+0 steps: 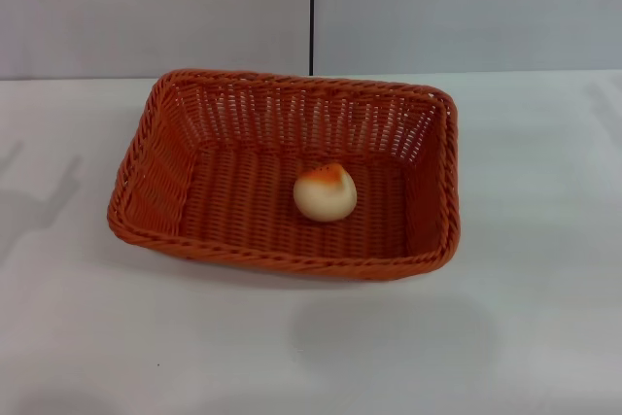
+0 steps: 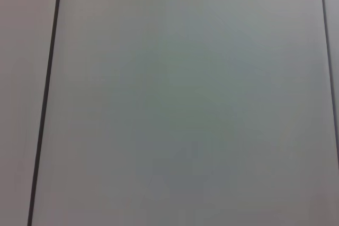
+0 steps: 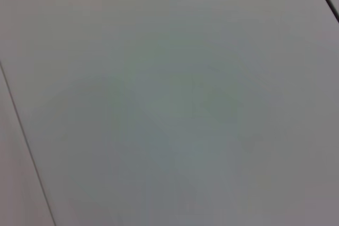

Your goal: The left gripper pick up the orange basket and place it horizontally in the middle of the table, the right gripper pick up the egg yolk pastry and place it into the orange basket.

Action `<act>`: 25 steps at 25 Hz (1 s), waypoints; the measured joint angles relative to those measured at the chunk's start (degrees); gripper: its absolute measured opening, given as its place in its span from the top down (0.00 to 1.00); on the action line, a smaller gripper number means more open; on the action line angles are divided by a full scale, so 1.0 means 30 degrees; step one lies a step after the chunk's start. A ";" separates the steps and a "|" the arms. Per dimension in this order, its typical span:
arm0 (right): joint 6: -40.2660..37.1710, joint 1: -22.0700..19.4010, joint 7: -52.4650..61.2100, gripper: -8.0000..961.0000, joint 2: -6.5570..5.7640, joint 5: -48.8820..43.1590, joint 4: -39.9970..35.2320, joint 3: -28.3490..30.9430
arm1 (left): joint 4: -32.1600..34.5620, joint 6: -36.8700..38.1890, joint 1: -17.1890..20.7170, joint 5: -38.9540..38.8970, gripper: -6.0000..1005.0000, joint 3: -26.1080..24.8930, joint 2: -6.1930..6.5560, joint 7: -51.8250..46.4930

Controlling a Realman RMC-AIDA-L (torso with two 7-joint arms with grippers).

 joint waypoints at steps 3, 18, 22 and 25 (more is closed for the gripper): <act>-0.0014 0.0138 -0.0166 0.47 0.0003 0.0000 0.0131 0.0020 | 0.0000 0.0033 0.0028 -0.0002 0.19 -0.0001 0.0005 0.0002; -0.0308 0.0220 -0.0443 0.47 -0.0004 0.0001 0.0396 0.0031 | -0.0569 0.0042 0.0041 -0.0007 0.19 0.0034 -0.0052 0.0650; -0.0366 0.0240 -0.0457 0.47 -0.0006 0.0001 0.0447 0.0031 | -0.0780 0.0023 -0.0009 0.0060 0.19 0.0093 -0.0001 0.0998; -0.0402 0.0281 -0.0603 0.47 0.0005 0.0001 0.0680 0.0031 | -0.0797 0.0033 0.0027 0.0082 0.19 0.0108 0.0023 0.0992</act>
